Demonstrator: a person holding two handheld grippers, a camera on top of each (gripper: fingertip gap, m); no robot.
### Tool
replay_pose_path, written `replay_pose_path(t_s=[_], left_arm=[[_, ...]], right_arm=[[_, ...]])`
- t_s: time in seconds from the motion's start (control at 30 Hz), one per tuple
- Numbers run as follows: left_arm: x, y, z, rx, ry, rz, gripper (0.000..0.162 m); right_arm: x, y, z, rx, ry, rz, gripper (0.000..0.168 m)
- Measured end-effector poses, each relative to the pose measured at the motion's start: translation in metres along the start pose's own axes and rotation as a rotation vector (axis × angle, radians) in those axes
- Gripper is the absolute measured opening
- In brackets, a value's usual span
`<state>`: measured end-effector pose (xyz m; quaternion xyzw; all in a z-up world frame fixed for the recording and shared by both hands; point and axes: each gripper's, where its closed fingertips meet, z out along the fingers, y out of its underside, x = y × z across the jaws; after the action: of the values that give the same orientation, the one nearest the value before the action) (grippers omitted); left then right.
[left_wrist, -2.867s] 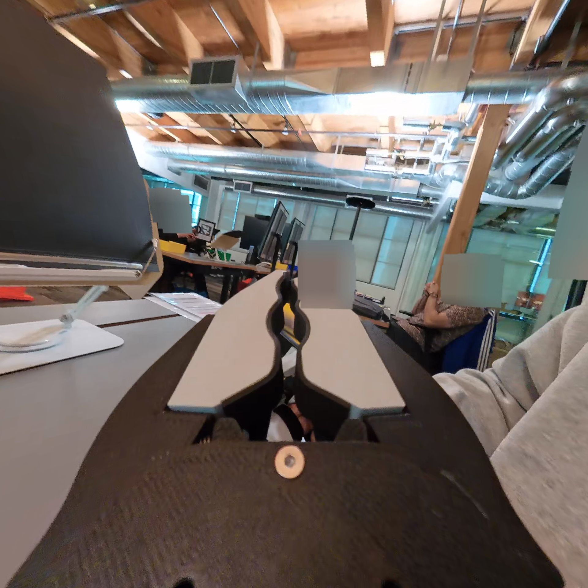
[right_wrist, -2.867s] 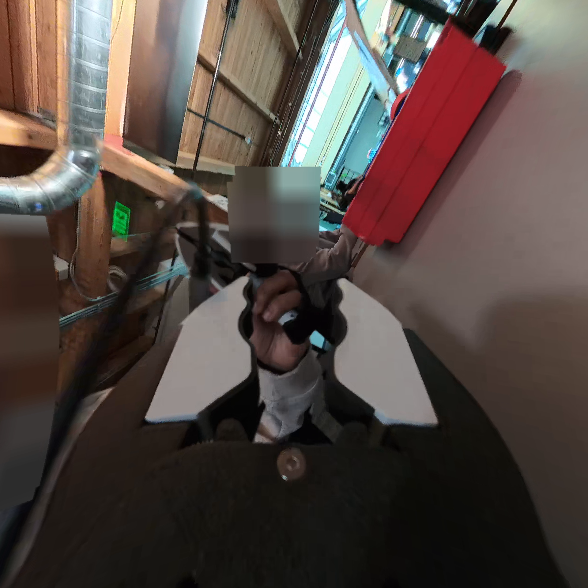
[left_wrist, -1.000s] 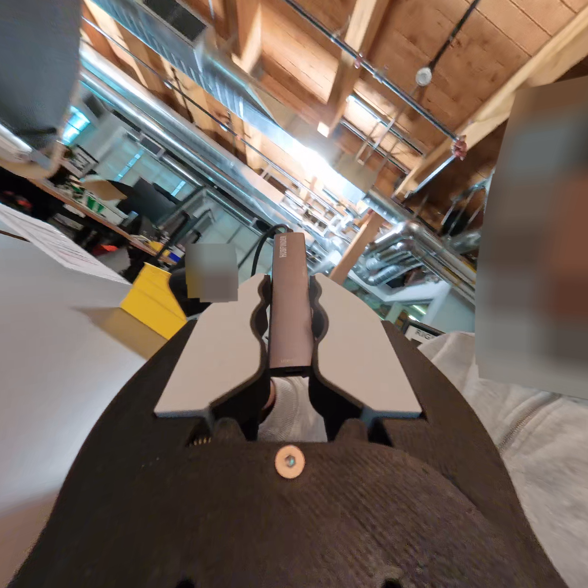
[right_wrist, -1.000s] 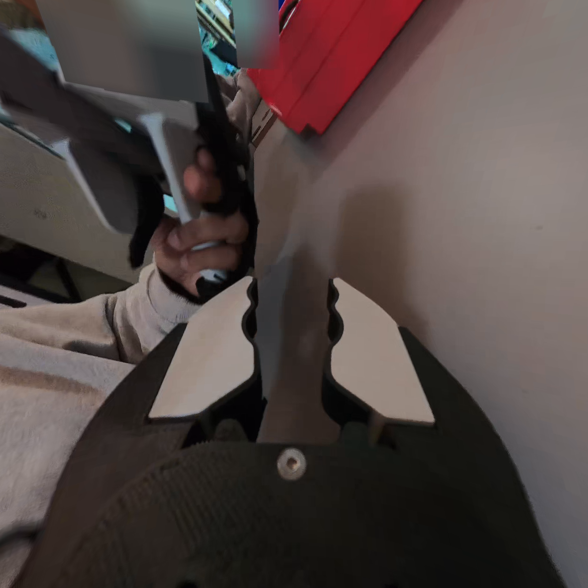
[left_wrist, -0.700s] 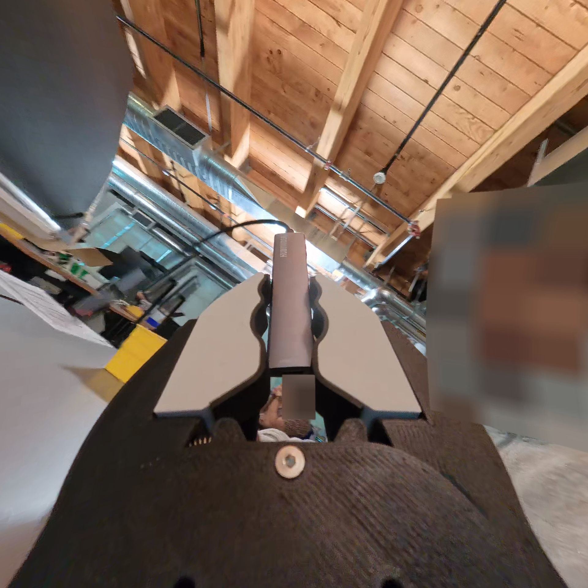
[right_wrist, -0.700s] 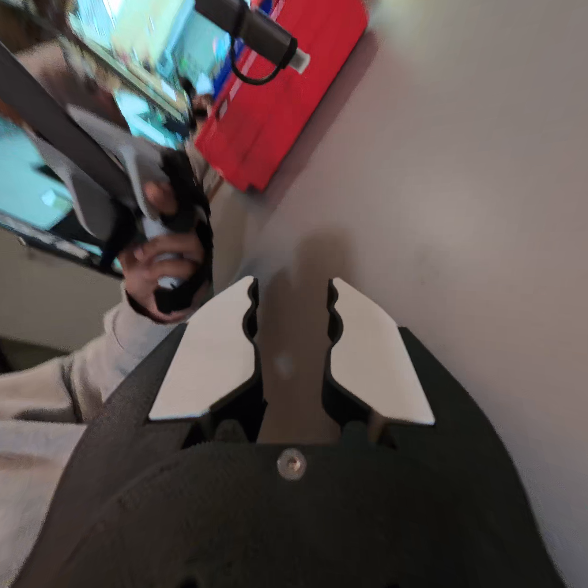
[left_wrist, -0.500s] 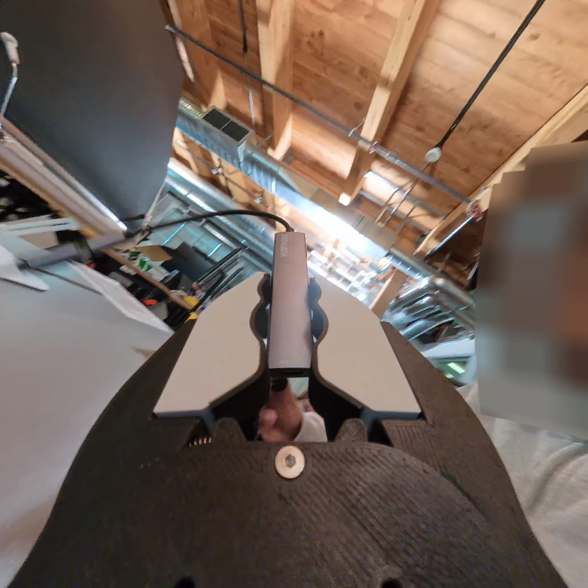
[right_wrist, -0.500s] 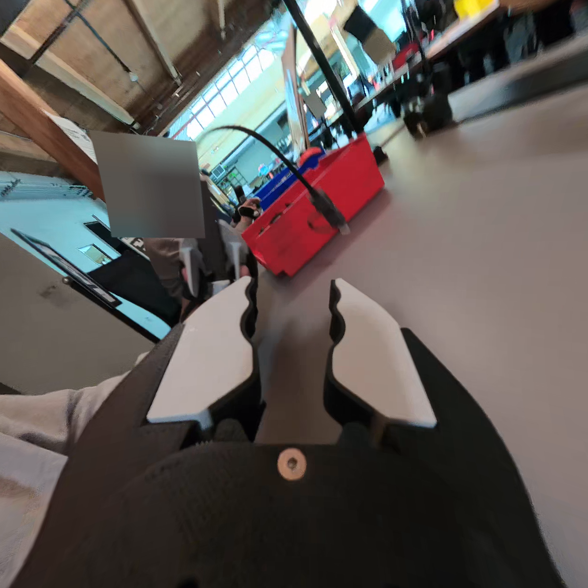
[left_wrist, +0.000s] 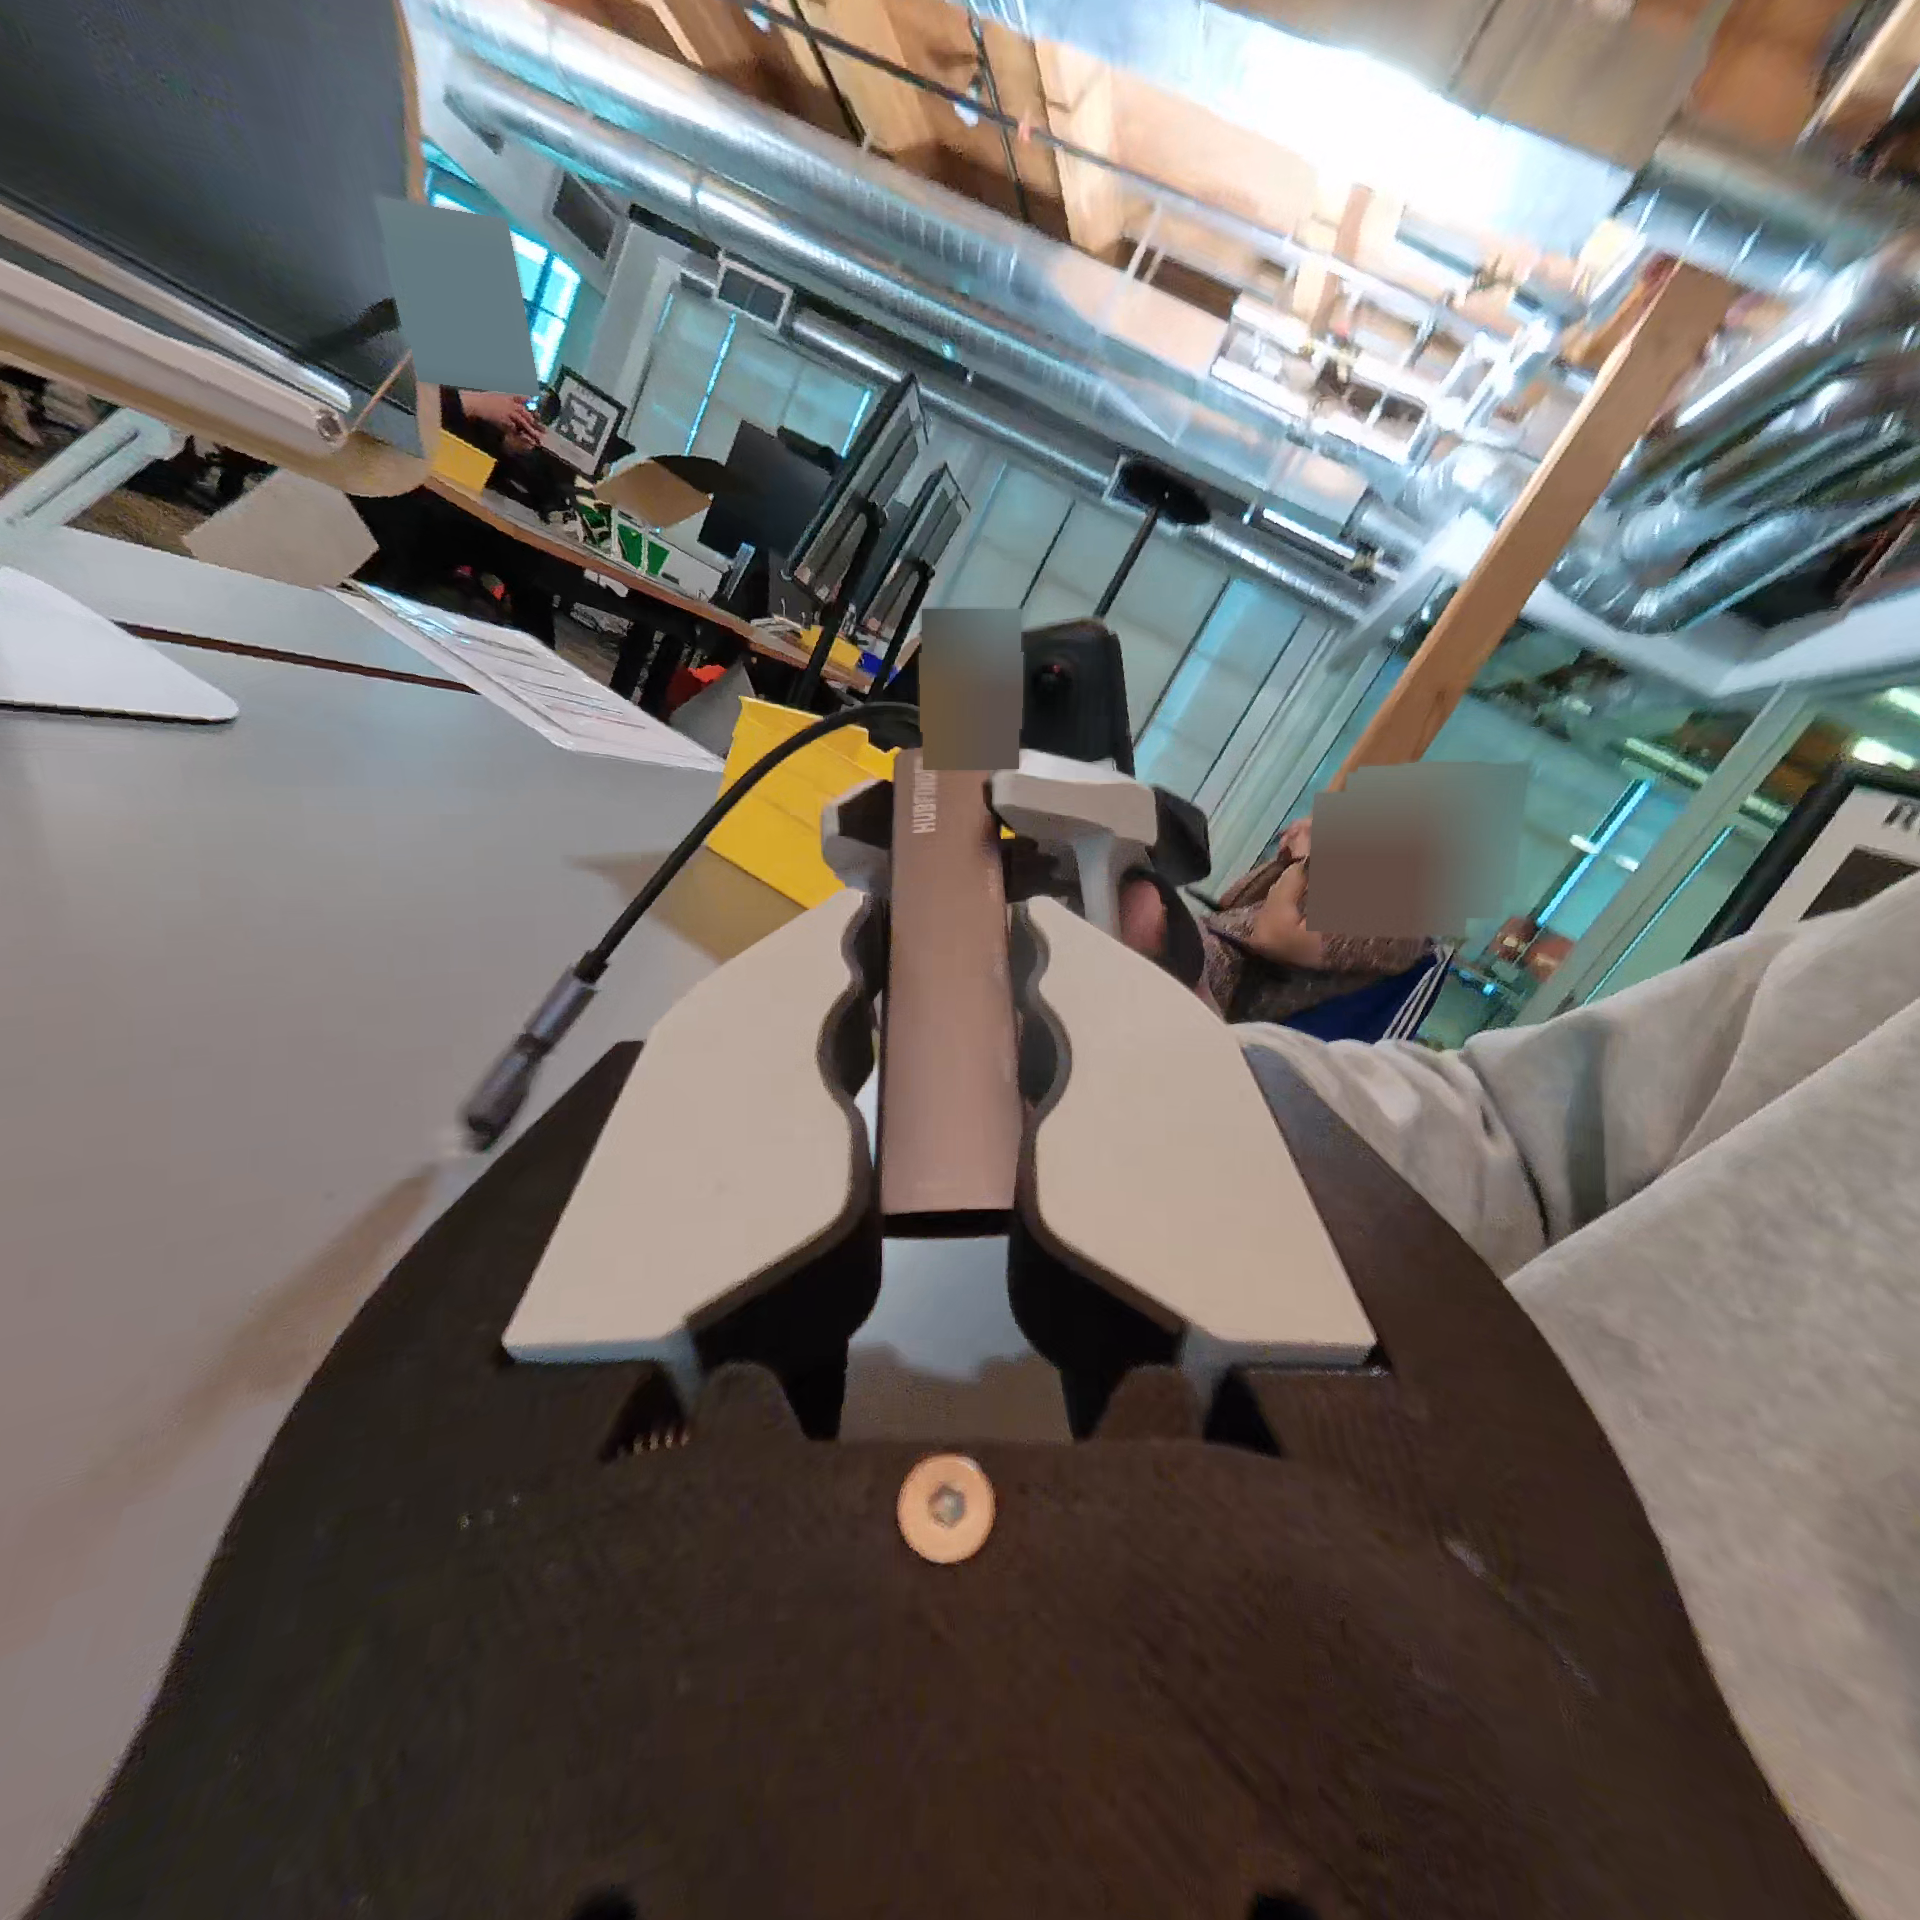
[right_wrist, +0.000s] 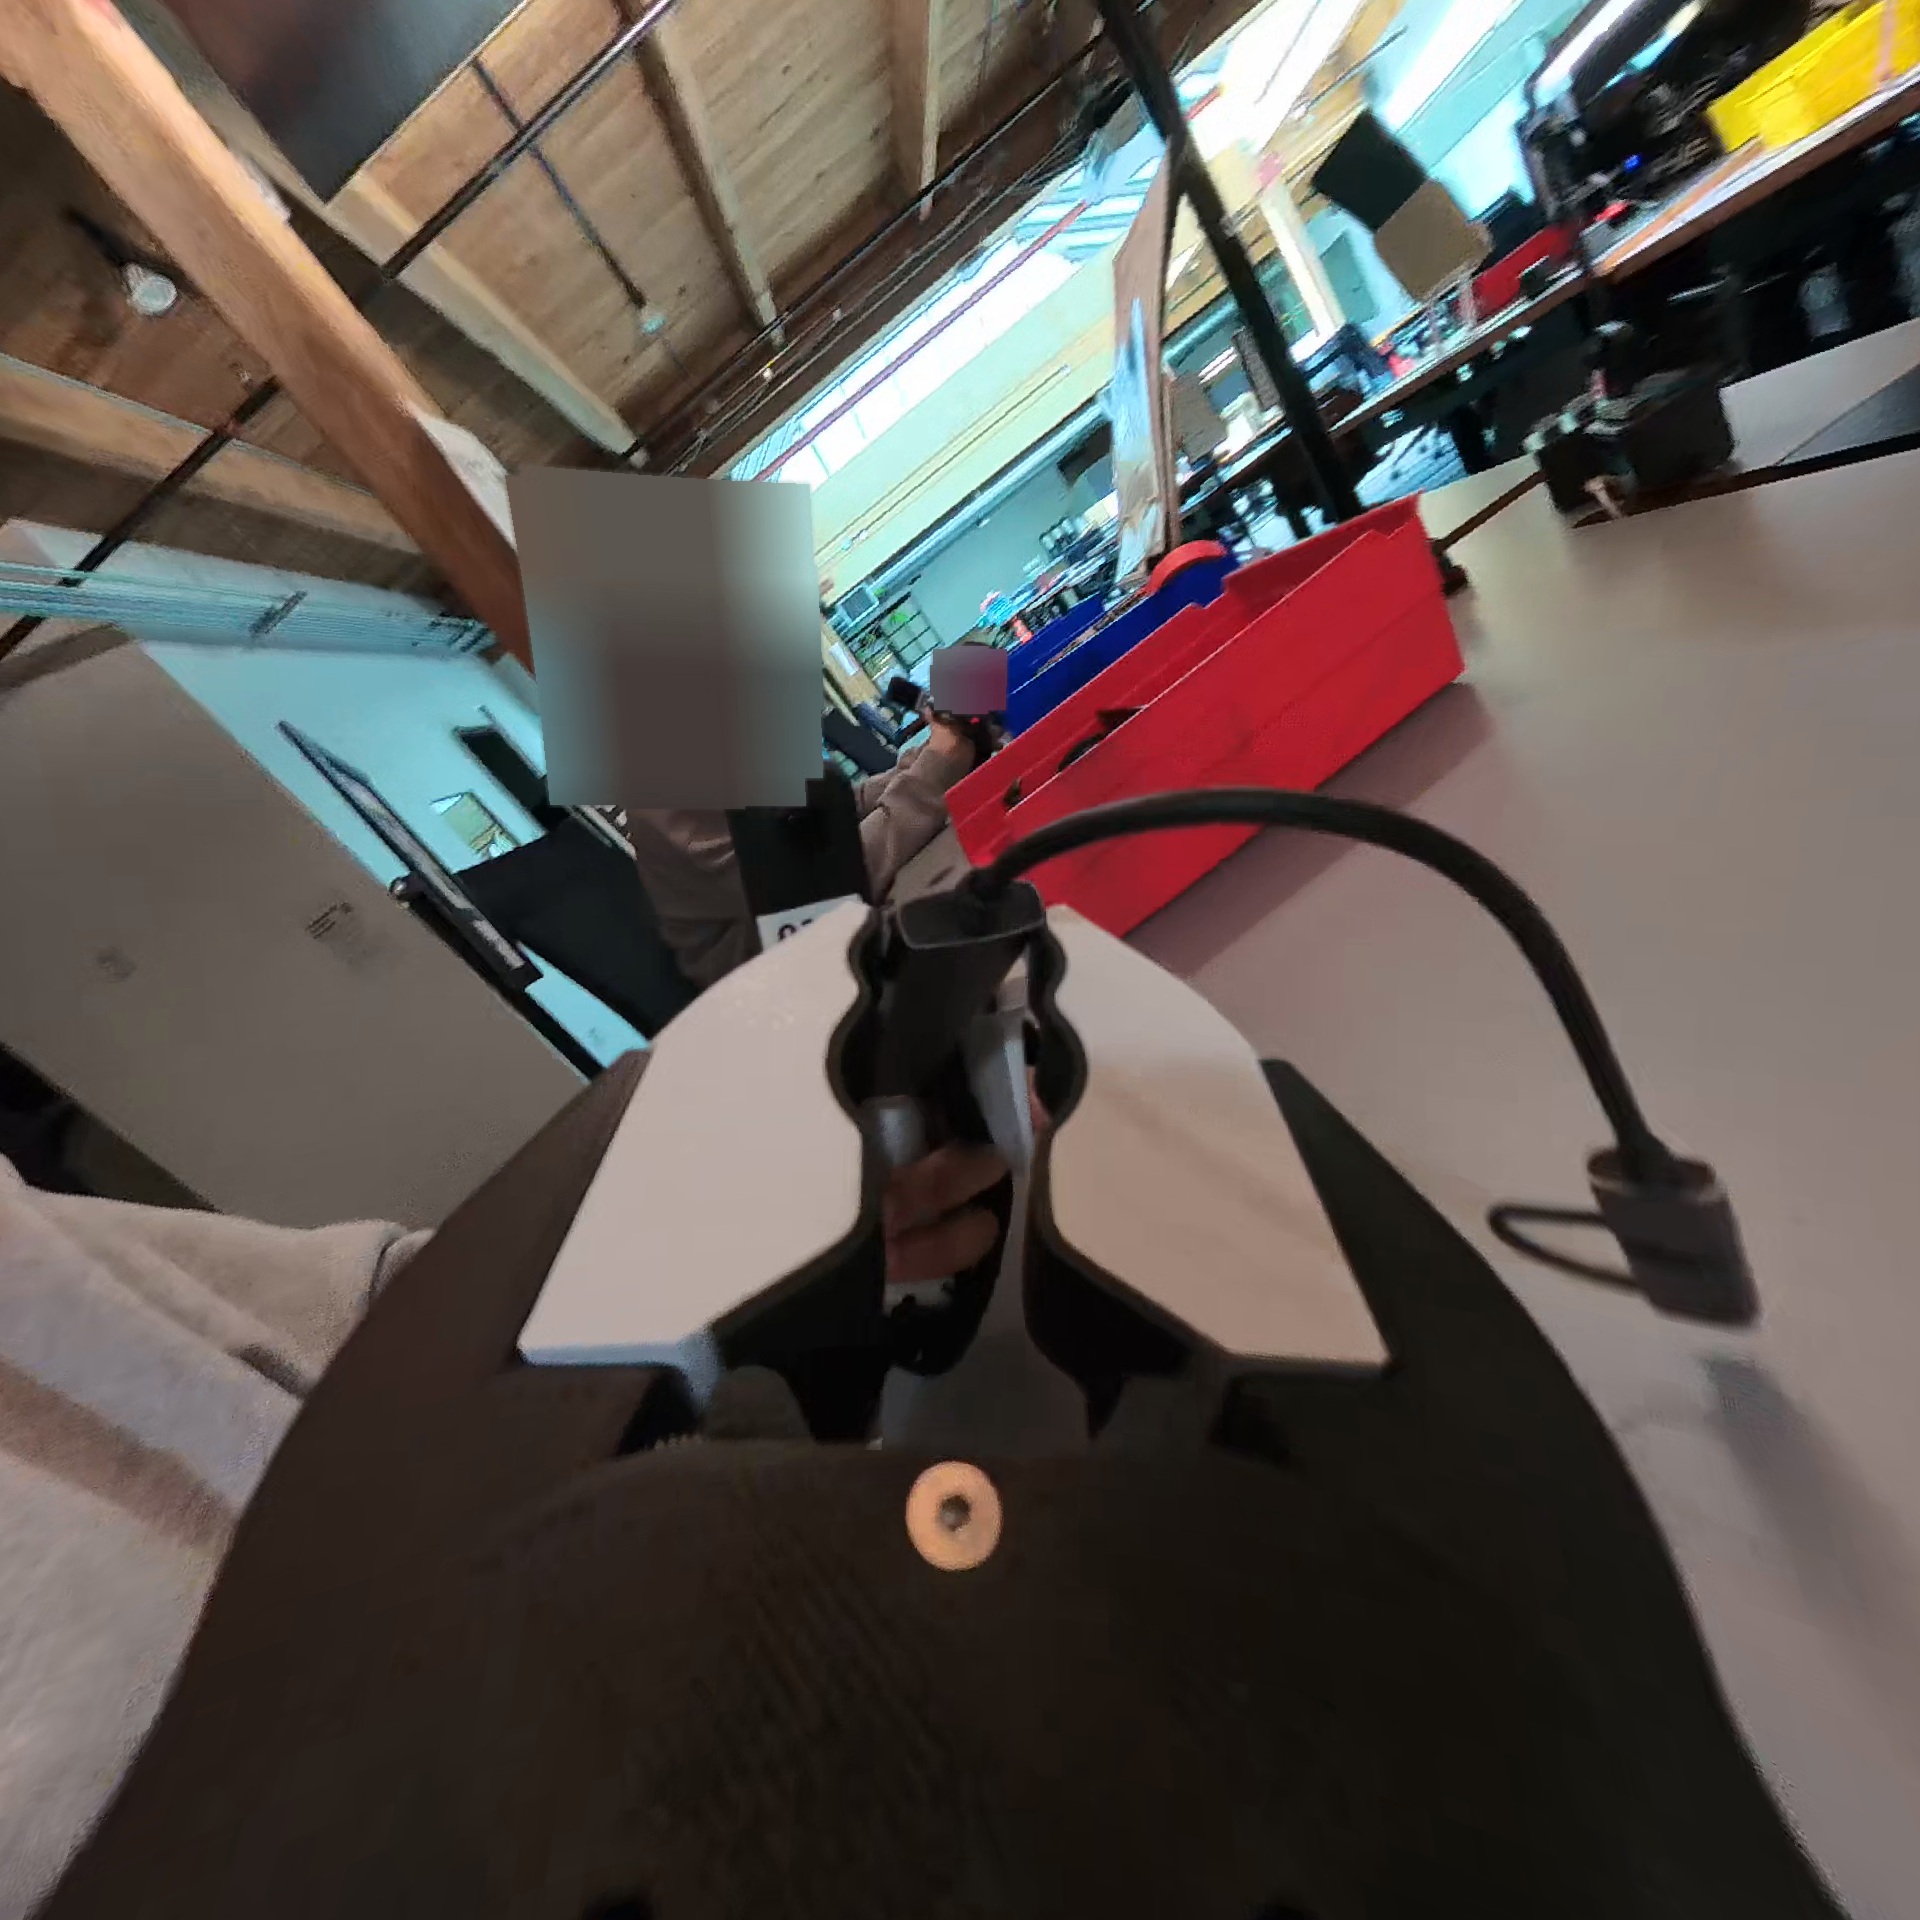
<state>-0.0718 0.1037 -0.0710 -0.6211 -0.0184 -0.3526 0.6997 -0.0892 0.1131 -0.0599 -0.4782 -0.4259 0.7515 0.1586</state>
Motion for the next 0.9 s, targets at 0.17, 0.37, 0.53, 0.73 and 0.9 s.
replay_pose_path(t_s=[0.17,0.37,0.53,0.73,0.9], left_arm=[[0.001,0.001,0.002,0.019,0.064,-0.104,0.042],[0.004,0.004,-0.002,0.022,0.292,-0.52,0.055],[0.033,0.017,0.005,-0.069,0.495,-0.651,0.039],[0.062,0.018,0.001,-0.111,0.697,-0.721,0.015],[0.049,0.004,-0.005,-0.017,0.669,-0.714,0.009]], right_arm=[[-0.013,-0.008,-0.004,0.017,-0.107,0.014,0.024],[-0.024,-0.02,-0.014,0.048,-0.259,0.078,0.024],[-0.037,-0.022,-0.018,0.052,-0.397,0.151,0.024],[-0.048,-0.012,-0.014,-0.013,-0.459,0.166,0.024],[-0.027,-0.015,-0.007,0.024,-0.321,0.169,0.048]])
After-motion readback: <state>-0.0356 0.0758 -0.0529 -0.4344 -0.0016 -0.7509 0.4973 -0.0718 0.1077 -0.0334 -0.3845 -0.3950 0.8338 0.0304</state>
